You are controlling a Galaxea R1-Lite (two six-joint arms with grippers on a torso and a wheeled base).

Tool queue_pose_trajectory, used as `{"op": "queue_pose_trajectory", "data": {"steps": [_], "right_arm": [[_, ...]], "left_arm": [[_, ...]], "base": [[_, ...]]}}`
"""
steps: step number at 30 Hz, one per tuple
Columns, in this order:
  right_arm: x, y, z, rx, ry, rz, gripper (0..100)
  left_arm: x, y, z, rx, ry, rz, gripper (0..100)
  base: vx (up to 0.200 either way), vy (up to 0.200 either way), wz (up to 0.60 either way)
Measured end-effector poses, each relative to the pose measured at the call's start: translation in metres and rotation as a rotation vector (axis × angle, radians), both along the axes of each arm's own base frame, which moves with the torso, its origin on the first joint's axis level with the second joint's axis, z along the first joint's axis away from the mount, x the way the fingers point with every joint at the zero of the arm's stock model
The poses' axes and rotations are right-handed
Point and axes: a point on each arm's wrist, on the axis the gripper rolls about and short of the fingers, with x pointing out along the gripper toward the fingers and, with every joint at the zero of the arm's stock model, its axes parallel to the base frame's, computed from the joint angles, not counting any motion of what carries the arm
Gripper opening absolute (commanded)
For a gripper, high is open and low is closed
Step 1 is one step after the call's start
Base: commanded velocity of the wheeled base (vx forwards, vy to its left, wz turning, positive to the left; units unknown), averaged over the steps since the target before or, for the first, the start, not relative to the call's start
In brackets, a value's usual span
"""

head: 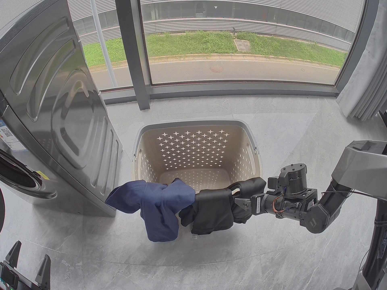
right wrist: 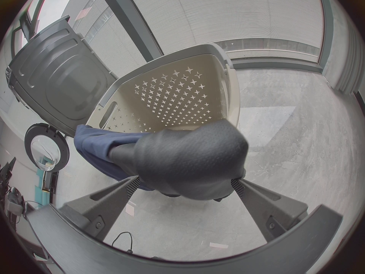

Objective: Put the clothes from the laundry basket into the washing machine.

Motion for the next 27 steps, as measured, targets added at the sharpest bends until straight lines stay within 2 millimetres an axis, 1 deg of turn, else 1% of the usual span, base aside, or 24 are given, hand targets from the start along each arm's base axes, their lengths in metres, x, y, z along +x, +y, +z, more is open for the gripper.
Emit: {"op": "queue_pose_trajectory", "data": {"steps": [5, 6, 12, 17, 23, 27], "right_arm": [[0.007, -0.001, -0.003, 0.002, -0.004, -0.012, 100], [0.009, -0.002, -0.004, 0.001, -0.003, -0.016, 0], [0.015, -0.002, -0.004, 0.009, -0.013, -0.022, 0], [0.016, -0.002, -0.005, 0.015, -0.009, -0.026, 0], [0.009, -0.001, -0.005, 0.018, 0.003, -0.022, 0], [-0.001, -0.003, 0.005, 0.028, -0.020, -0.016, 0]], "left_arm": [[0.000, 0.000, 0.000, 0.000, 0.000, 0.001, 100], [0.000, 0.000, 0.000, 0.000, 0.000, 0.000, 100], [0.000, 0.000, 0.000, 0.000, 0.000, 0.001, 100], [0.000, 0.000, 0.000, 0.000, 0.000, 0.001, 100], [0.000, 0.000, 0.000, 0.000, 0.000, 0.001, 100], [0.000, 0.000, 0.000, 0.000, 0.000, 0.001, 100]], "base": [[0.000, 0.000, 0.00], [0.000, 0.000, 0.00], [0.000, 0.000, 0.00], [0.000, 0.000, 0.00], [0.000, 0.000, 0.00], [0.000, 0.000, 0.00]]}}
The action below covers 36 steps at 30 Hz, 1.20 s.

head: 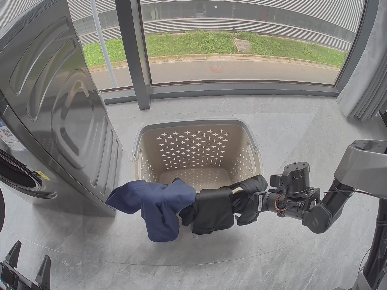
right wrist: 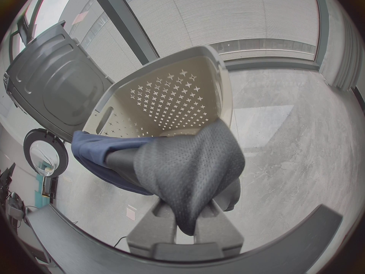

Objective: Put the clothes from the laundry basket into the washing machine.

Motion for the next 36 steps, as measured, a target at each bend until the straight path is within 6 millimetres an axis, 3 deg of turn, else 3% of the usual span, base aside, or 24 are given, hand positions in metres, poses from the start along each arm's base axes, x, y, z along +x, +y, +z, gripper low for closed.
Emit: {"op": "queue_pose_trajectory", "data": {"steps": [5, 13, 20, 28, 36], "right_arm": [[-0.025, -0.001, 0.026, 0.018, -0.048, 0.022, 0], [-0.087, 0.001, 0.080, 0.072, -0.176, 0.096, 0], [-0.127, -0.005, 0.115, 0.143, -0.303, 0.165, 0], [-0.143, -0.012, 0.137, 0.200, -0.438, 0.176, 0], [-0.145, -0.011, 0.139, 0.208, -0.447, 0.183, 0]], "left_arm": [[0.000, 0.000, 0.000, 0.000, 0.000, 0.000, 100], [0.000, 0.000, 0.000, 0.000, 0.000, 0.000, 100], [0.000, 0.000, 0.000, 0.000, 0.000, 0.000, 100], [0.000, 0.000, 0.000, 0.000, 0.000, 0.000, 100], [0.000, 0.000, 0.000, 0.000, 0.000, -0.001, 100]], "base": [[0.000, 0.000, 0.00], [0.000, 0.000, 0.00], [0.000, 0.000, 0.00], [0.000, 0.000, 0.00], [-0.200, 0.000, 0.00]]}}
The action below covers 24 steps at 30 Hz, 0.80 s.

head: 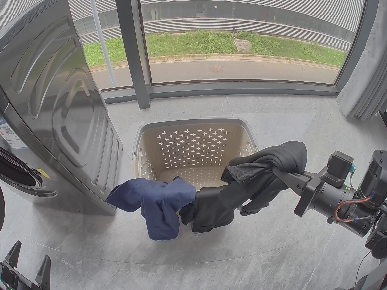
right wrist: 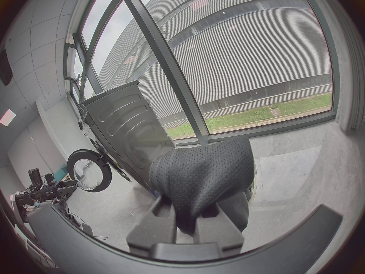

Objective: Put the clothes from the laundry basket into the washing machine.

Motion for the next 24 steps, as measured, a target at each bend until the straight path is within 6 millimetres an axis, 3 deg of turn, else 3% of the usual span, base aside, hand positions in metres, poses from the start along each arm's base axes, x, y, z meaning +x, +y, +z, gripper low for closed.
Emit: {"op": "queue_pose_trajectory", "data": {"steps": [4, 10, 24], "right_arm": [[-0.0006, -0.0004, -0.0006, -0.001, 0.002, 0.000, 0], [-0.0018, -0.0011, -0.0008, 0.000, 0.002, 0.006, 0], [-0.0054, 0.0022, -0.0006, 0.012, -0.013, 0.033, 0]], "left_arm": [[0.0000, 0.0000, 0.0000, 0.002, 0.000, 0.000, 100], [0.0000, 0.0000, 0.0000, 0.002, 0.000, 0.000, 100], [0.0000, 0.0000, 0.0000, 0.002, 0.000, 0.000, 100]], "base": [[-0.200, 0.000, 0.00], [0.000, 0.000, 0.00], [0.000, 0.200, 0.00]]}}
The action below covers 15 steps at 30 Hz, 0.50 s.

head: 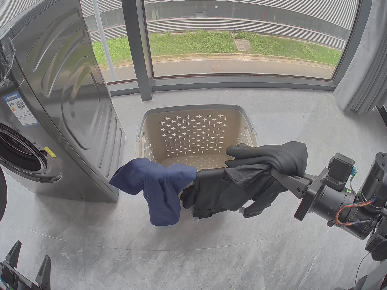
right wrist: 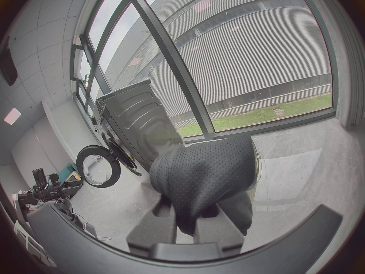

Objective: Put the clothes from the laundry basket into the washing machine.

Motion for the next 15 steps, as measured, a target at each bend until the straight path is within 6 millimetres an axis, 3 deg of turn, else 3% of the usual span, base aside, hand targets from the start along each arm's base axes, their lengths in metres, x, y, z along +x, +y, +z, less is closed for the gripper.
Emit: {"op": "queue_pose_trajectory", "data": {"steps": [15], "right_arm": [[-0.0059, 0.0042, -0.0047, -0.013, 0.015, 0.039, 0]], "left_arm": [[0.0000, 0.0000, 0.0001, 0.000, 0.000, 0.000, 100]], "base": [[0.000, 0.200, 0.00]]}}
